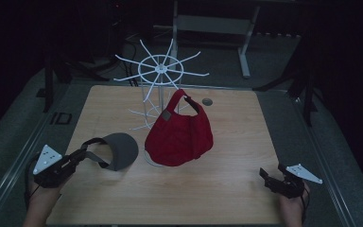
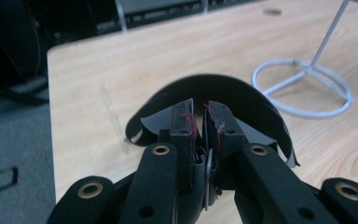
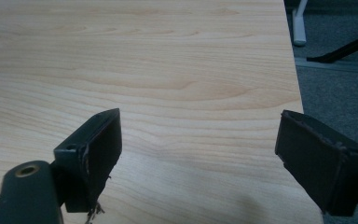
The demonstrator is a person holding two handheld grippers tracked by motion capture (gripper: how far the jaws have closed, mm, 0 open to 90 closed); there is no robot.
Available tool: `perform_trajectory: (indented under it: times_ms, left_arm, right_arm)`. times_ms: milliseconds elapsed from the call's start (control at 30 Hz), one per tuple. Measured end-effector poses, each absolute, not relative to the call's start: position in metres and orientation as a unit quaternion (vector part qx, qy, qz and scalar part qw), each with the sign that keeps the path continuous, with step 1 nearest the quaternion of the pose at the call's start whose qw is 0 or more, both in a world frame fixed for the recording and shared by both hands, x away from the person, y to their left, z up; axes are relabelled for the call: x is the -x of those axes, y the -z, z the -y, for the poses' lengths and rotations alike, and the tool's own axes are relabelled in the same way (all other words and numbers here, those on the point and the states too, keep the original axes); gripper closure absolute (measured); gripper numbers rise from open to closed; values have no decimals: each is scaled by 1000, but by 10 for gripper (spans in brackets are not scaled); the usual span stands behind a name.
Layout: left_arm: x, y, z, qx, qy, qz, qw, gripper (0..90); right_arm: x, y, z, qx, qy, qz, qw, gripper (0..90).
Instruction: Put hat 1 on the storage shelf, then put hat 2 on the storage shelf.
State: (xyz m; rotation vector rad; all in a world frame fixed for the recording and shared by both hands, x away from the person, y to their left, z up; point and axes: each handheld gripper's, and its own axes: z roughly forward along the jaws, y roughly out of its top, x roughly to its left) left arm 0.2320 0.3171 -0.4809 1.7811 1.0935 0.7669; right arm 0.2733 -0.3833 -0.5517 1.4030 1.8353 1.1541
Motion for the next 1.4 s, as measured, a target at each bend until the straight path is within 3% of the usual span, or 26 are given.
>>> perform_trajectory:
  times_ms: [200, 567, 933, 1400]
  left_arm:
    - [-231, 444, -309, -703, -322, -412, 482, 826]
    - [-240, 382, -296, -702, -352, -370, 496, 827]
    - [-226, 338, -306, -697, -363, -337, 518, 826]
    - [-236, 296, -283, -689, -367, -293, 552, 826]
  right_arm:
    - [-272, 552, 384, -523, -431, -682, 276, 145]
    - [-273, 554, 385, -526, -430, -681, 273, 145]
    - [-272, 555, 382, -523, -428, -685, 271, 145]
    - [-272, 556, 382, -524, -425, -687, 271, 145]
